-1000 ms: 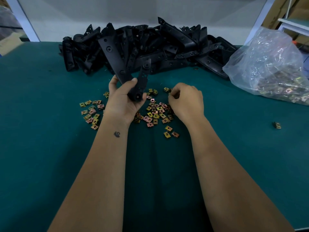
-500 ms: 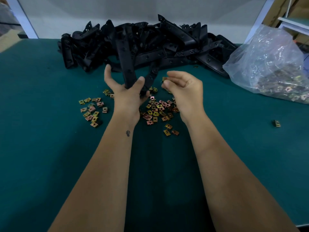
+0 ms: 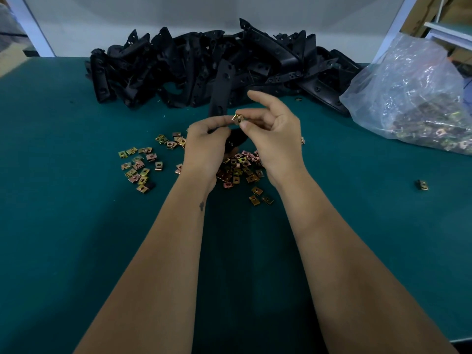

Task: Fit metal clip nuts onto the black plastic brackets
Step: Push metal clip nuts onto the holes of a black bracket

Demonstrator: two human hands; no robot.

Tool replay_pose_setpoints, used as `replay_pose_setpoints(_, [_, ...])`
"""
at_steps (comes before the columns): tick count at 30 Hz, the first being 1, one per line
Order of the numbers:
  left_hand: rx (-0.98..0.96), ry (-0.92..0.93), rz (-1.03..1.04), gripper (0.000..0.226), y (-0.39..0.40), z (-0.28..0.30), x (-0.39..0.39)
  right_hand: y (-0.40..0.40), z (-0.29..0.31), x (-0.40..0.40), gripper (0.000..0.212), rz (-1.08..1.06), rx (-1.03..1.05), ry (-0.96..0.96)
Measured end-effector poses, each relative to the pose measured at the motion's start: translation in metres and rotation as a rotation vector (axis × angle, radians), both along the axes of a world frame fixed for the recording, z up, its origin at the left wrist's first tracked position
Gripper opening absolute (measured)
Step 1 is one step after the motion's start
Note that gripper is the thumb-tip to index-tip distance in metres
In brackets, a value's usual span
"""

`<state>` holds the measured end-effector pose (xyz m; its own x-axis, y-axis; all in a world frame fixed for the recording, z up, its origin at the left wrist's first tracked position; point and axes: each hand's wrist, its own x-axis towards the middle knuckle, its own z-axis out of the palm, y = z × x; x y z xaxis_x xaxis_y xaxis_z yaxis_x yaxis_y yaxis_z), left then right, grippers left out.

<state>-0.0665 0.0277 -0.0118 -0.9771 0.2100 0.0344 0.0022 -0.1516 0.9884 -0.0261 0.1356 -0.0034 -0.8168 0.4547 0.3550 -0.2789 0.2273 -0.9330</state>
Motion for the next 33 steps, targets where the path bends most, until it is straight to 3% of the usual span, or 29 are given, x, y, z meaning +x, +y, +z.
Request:
replay_pose_setpoints(4, [0.056,-0.069,-0.015,0.018,-0.002,0.004,0.002,-0.002,0.0,0.001,0.042,-0.026,0.108,-0.02])
replay_pose_setpoints(7, [0.017,-0.028,-0.008,0.023,-0.002,0.003,0.004,-0.006,0.0,0.002,0.04,-0.047,0.19,-0.018])
replay_pose_setpoints(16, [0.162,-0.097,-0.022,0.036,-0.003,0.005,0.006,-0.01,-0.006,0.0,0.015,-0.223,0.589,0.058])
replay_pose_setpoints(23, [0.319,-0.13,0.048,0.023,-0.009,0.006,0.001,-0.012,-0.007,-0.001,0.011,-0.173,0.7,0.084])
replay_pose_setpoints(27, [0.42,-0.199,0.16,0.02,-0.017,0.003,-0.011,-0.01,-0.004,0.002,0.013,-0.162,0.404,0.03])
replay_pose_setpoints(33, [0.481,-0.321,0.139,0.019,-0.006,0.002,-0.009,-0.009,0.0,-0.001,0.028,-0.057,-0.094,-0.068])
